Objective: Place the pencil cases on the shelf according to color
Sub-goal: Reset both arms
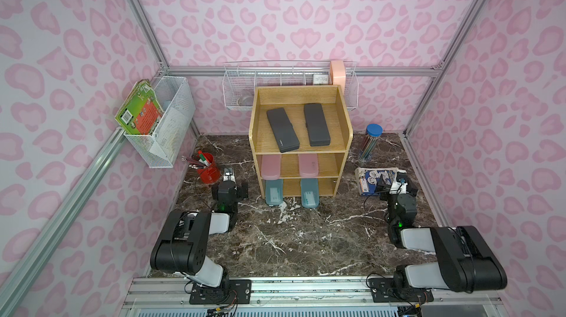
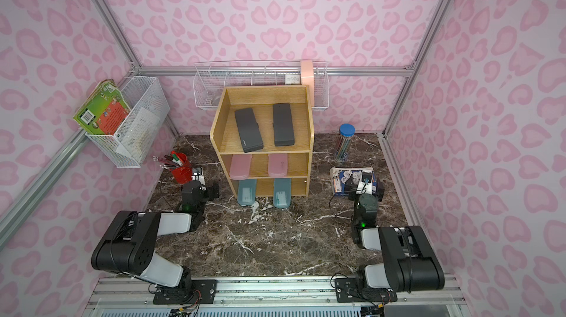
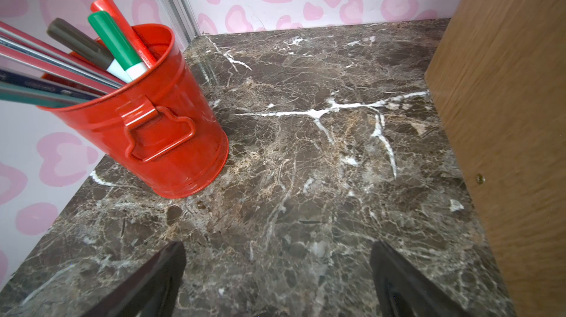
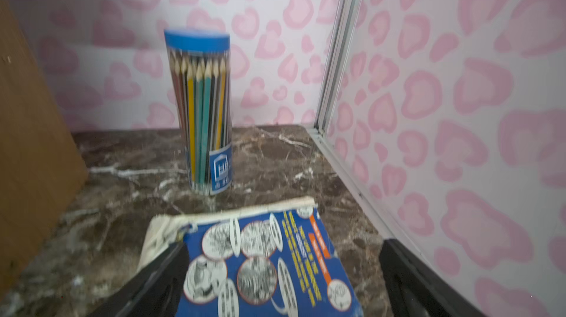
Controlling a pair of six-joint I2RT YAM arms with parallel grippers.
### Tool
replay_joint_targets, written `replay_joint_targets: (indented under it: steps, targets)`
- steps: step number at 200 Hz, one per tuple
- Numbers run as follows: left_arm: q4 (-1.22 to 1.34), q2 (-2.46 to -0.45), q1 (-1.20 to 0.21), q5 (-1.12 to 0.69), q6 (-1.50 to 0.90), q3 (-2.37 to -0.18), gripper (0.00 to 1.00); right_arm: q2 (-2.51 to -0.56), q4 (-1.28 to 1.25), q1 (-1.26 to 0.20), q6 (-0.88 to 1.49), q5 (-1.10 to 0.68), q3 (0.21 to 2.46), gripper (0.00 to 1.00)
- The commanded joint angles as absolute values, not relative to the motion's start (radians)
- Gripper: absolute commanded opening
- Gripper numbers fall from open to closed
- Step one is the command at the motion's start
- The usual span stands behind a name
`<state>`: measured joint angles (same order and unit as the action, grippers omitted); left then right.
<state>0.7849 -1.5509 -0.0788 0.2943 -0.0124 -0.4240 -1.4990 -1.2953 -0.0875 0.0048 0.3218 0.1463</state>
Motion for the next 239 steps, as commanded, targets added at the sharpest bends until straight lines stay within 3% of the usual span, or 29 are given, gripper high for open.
replay_joint_targets:
  steps: [1,8,23,37,56,98,239]
  targets:
    - [0.811,-1.552,-0.079,0.288,-0.007,-0.426,0.99,-1.568,-1.474,-0.086,0.028,0.327,0.15,1.0]
    - [0.813,-1.552,-0.08,0.288,-0.008,-0.425,0.99,-1.519,-1.292,-0.075,0.043,0.288,0.199,1.0]
    - [0.813,-1.552,-0.08,0.288,-0.007,-0.424,0.99,-1.589,-1.456,-0.051,0.034,0.247,0.179,1.0]
    - [0.812,-1.551,-0.08,0.288,-0.007,-0.426,0.99,-1.533,-1.293,-0.047,0.057,0.237,0.208,1.0]
    - [0.811,-1.55,-0.08,0.288,-0.008,-0.424,0.99,-1.579,-1.461,-0.049,0.046,0.262,0.165,1.0]
    - [0.813,-1.549,-0.08,0.288,-0.009,-0.425,0.99,-1.57,-1.427,-0.08,0.037,0.337,0.175,1.0]
    - [0.811,-1.549,-0.08,0.288,-0.008,-0.424,0.99,-1.578,-1.44,-0.077,0.037,0.33,0.175,1.0]
